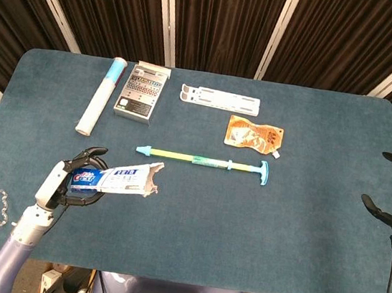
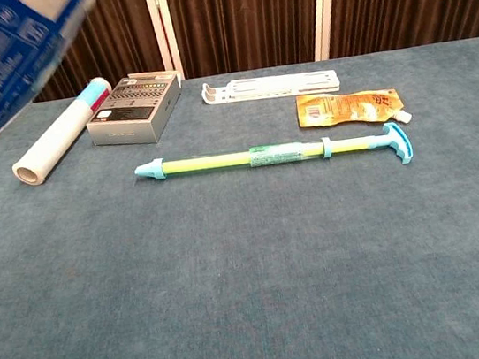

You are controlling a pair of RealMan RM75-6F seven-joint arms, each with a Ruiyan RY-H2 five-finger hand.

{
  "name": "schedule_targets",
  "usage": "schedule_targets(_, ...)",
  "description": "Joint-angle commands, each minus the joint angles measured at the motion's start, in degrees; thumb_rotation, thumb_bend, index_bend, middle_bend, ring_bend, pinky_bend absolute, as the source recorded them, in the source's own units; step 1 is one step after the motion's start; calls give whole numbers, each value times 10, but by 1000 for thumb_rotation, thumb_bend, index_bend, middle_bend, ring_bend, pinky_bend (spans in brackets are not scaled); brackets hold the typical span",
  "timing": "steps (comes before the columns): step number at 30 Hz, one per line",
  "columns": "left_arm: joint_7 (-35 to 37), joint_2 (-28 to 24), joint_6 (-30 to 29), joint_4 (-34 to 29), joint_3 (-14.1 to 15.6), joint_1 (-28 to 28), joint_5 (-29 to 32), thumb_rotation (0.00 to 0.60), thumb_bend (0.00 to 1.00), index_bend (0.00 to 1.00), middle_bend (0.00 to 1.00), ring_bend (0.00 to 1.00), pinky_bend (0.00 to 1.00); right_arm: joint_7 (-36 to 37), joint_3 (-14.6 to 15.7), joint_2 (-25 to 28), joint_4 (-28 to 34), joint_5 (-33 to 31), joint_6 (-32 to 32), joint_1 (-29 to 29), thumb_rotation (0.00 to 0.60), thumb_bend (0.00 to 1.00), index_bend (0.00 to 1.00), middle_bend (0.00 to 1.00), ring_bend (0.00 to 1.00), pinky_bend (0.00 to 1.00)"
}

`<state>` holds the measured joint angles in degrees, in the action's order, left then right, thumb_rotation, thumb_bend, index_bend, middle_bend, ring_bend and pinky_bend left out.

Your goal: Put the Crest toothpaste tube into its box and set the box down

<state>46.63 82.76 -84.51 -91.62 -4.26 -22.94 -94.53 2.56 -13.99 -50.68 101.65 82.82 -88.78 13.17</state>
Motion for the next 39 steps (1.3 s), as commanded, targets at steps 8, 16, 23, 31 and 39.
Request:
schedule_targets(8, -96, 8, 95, 23, -3, -22, 68, 600, 421, 476, 434, 156, 172, 9, 3, -1, -11, 1, -5, -8, 600, 165, 266, 159, 144, 0)
schedule_targets(16, -127, 48, 161, 84, -18, -46, 120, 600, 420, 475, 434, 154, 171, 27, 5, 3, -25, -2, -5, -16, 600, 165, 266, 159, 144, 0)
schedule_targets(23, -181, 75, 207, 113, -24, -68, 144, 600, 420, 469, 431, 147, 167, 43, 10, 1, -37, 1, -6, -23, 600, 165, 266, 159, 144, 0)
schedule_targets(31, -255, 97, 232, 123, -27, -81, 169, 600, 420, 463, 422, 140, 163, 62, 9, -11, -54, -6, -4, -24, 600, 165, 267, 159, 144, 0)
schedule_targets(39, -349, 108, 225, 132, -21, -77, 186, 600, 419, 411, 350, 105, 163, 91, 17, -27, -82, -5, -1, -30, 600, 165, 266, 161, 144, 0)
